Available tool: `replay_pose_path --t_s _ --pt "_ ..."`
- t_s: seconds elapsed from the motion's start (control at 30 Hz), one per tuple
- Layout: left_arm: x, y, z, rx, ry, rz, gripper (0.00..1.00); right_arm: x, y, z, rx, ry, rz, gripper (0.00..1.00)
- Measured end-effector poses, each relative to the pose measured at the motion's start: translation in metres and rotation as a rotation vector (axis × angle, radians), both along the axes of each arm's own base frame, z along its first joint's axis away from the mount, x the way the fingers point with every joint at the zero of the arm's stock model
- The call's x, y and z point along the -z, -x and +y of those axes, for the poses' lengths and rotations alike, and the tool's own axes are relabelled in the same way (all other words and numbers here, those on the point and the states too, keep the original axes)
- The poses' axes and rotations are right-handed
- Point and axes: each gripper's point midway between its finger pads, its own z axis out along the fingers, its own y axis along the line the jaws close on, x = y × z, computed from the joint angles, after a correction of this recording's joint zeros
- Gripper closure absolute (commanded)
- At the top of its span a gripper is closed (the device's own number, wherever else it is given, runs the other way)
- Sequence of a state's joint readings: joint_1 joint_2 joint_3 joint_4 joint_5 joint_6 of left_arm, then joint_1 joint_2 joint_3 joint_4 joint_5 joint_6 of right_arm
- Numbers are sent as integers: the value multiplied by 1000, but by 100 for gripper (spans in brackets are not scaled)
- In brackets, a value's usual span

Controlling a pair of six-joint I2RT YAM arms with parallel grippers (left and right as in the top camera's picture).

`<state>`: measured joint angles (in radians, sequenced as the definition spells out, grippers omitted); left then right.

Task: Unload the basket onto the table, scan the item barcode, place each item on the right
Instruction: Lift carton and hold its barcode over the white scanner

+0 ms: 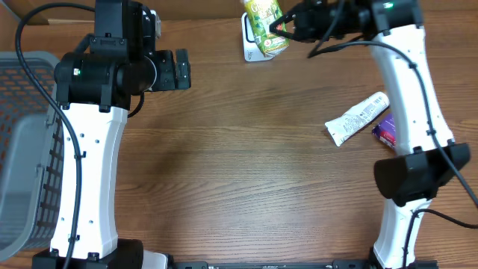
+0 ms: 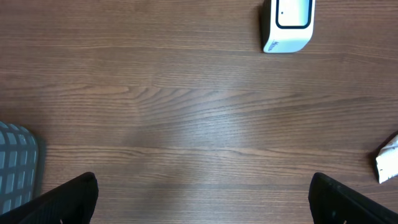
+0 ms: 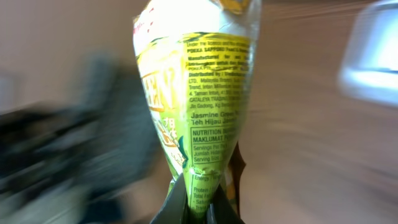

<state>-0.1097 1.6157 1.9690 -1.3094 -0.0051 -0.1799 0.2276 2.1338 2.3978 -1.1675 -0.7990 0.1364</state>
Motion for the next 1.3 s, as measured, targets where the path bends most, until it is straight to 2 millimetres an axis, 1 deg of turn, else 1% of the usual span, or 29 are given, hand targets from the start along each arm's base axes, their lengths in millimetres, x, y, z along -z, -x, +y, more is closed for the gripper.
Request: replay_pose_path --t_s 0.07,0.13,0.2,0.23,0.33,0.37,0.43,0.5,0.53,0.6,0.67,0.7,0.77,0.87,0.93,1.0,1.07,1.17,1.3 --pt "0 0 0 0 0 0 0 19 -19 -2 120 180 -69 96" --pt "0 0 0 0 0 0 0 26 -35 1 211 329 -175 96" --pt "0 0 0 0 1 0 0 23 -52 11 294 475 -331 96" --pt "0 0 0 0 0 0 0 21 -55 14 309 500 -365 96" --pt "0 0 0 0 0 0 0 14 -71 32 358 619 -542 96" --pt "0 0 0 0 0 0 1 15 -75 36 365 644 -577 96" --pt "0 0 0 0 0 0 0 23 -86 40 382 706 -630 96" --pt "0 0 0 0 0 0 1 37 -100 38 401 753 -651 96" --pt "0 0 0 0 0 0 1 48 -107 36 407 779 -651 96" --pt "0 0 0 0 0 0 0 75 -121 29 415 828 -638 96" --pt "0 0 0 0 0 0 0 109 -133 19 413 883 -605 96" --pt "0 0 0 0 0 0 0 119 -135 17 407 898 -594 96" --pt "0 0 0 0 0 0 0 149 -141 9 396 943 -559 96" --pt "0 0 0 0 0 0 1 180 -145 3 373 986 -526 96" --pt "0 0 0 0 0 0 0 193 -145 2 359 1005 -515 96" --pt "0 0 0 0 0 0 0 200 -146 3 352 1009 -514 96" --pt "0 0 0 0 0 0 1 199 -147 5 355 1004 -522 96" --pt "0 0 0 0 0 0 0 190 -154 9 376 981 -559 96" --pt "0 0 0 0 0 0 0 184 -158 14 364 982 -605 96"
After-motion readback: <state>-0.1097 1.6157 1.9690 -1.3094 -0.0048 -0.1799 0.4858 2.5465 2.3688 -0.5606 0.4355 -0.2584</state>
